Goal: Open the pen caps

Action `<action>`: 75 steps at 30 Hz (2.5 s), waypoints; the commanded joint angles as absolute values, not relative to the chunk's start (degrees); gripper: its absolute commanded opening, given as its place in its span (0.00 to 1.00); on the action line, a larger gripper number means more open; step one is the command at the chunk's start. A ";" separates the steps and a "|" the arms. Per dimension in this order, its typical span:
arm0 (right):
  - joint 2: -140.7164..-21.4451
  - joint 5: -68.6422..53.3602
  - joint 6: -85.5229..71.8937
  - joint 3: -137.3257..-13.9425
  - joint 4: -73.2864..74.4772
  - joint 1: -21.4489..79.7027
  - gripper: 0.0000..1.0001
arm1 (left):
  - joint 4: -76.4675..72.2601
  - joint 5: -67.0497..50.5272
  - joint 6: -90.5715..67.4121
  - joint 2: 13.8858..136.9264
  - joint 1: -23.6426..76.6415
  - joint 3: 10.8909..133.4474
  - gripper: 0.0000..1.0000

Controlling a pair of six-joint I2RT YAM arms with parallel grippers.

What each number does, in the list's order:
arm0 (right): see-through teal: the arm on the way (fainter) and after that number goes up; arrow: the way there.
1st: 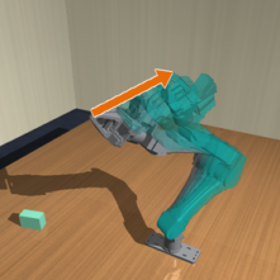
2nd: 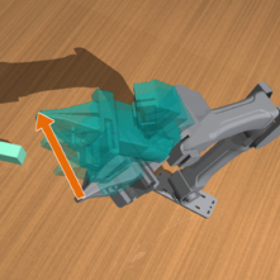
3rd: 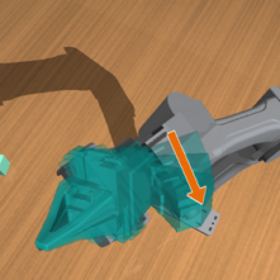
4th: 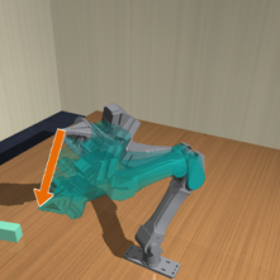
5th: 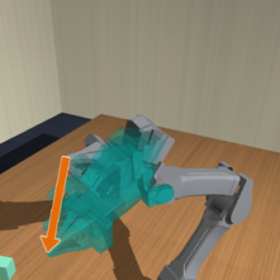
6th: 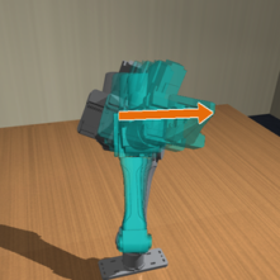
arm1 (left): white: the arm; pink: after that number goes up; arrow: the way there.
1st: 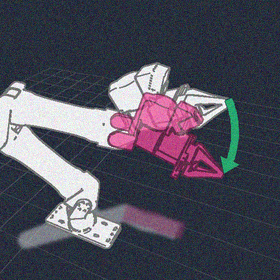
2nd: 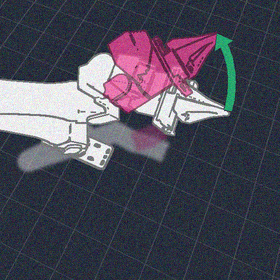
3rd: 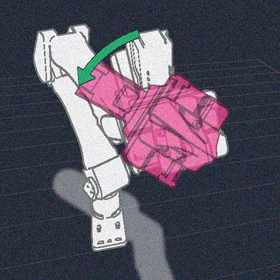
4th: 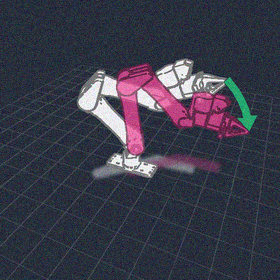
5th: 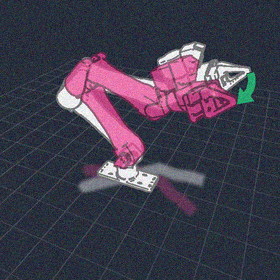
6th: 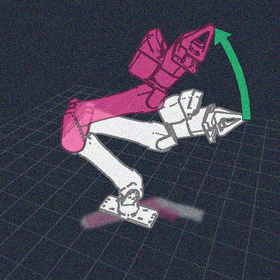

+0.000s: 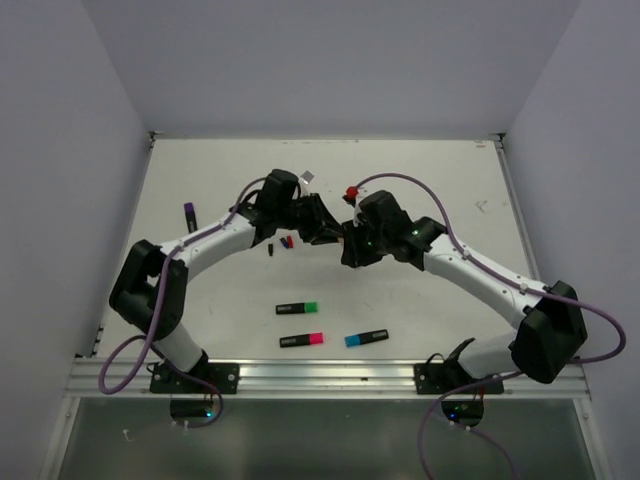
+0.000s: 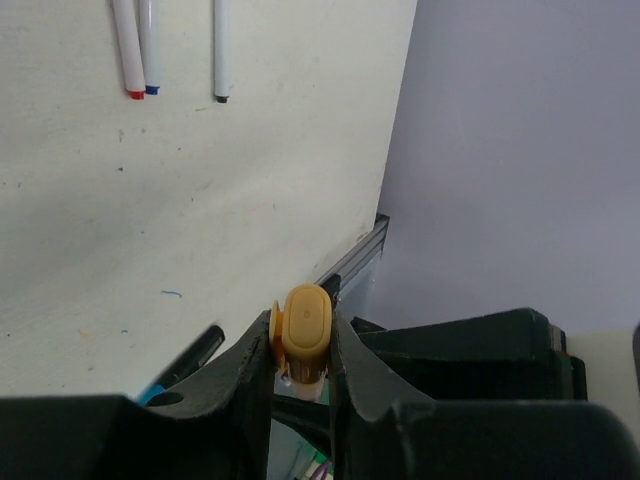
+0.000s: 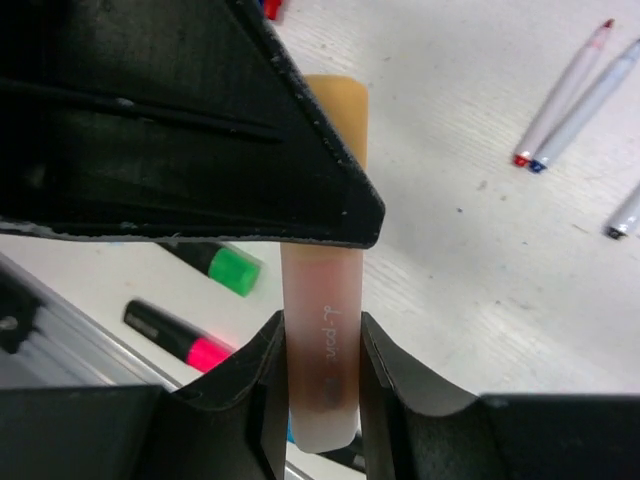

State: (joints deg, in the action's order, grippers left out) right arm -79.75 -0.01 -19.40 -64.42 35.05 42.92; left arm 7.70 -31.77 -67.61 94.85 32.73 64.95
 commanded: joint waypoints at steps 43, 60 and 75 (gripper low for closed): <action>-125.85 9.05 -22.15 -108.36 42.18 22.94 0.00 | 34.54 -4.83 -26.37 121.99 23.20 99.93 0.00; -134.21 10.99 -20.92 -113.46 44.73 22.41 0.07 | 36.47 -3.96 -27.60 127.18 23.20 100.81 0.20; -133.86 9.85 -22.24 -112.50 46.05 22.41 0.34 | 36.12 -2.20 -28.30 126.30 22.76 98.44 0.51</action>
